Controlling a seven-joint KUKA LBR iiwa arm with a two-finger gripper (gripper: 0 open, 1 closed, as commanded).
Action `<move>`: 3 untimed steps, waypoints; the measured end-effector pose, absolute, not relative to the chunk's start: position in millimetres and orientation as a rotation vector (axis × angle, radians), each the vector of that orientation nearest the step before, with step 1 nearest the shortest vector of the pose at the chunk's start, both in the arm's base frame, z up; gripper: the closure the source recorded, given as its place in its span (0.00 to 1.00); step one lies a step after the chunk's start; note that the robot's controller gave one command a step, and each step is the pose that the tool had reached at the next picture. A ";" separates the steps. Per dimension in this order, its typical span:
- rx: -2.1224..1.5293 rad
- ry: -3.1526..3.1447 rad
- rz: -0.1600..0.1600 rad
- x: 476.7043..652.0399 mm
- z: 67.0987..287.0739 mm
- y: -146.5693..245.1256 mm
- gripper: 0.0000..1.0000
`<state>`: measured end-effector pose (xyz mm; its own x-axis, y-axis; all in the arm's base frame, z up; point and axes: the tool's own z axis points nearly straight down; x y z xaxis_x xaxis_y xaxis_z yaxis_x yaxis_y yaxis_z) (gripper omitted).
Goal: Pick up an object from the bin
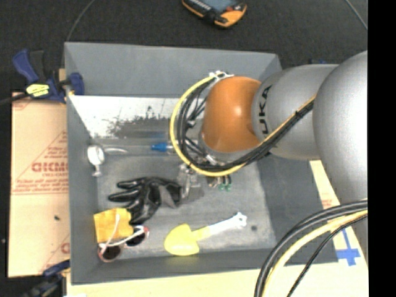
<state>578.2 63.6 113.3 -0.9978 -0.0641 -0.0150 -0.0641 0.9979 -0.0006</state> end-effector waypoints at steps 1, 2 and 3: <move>-0.169 3.101 -0.008 595.1 144.9 41.9 1.00; -0.108 3.124 0.004 569.4 196.4 62.3 1.00; -0.502 3.065 -0.014 589.5 117.3 69.8 1.00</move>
Offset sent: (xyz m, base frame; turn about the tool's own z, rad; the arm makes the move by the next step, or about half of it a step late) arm -0.0091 -0.0014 0.0814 -0.0033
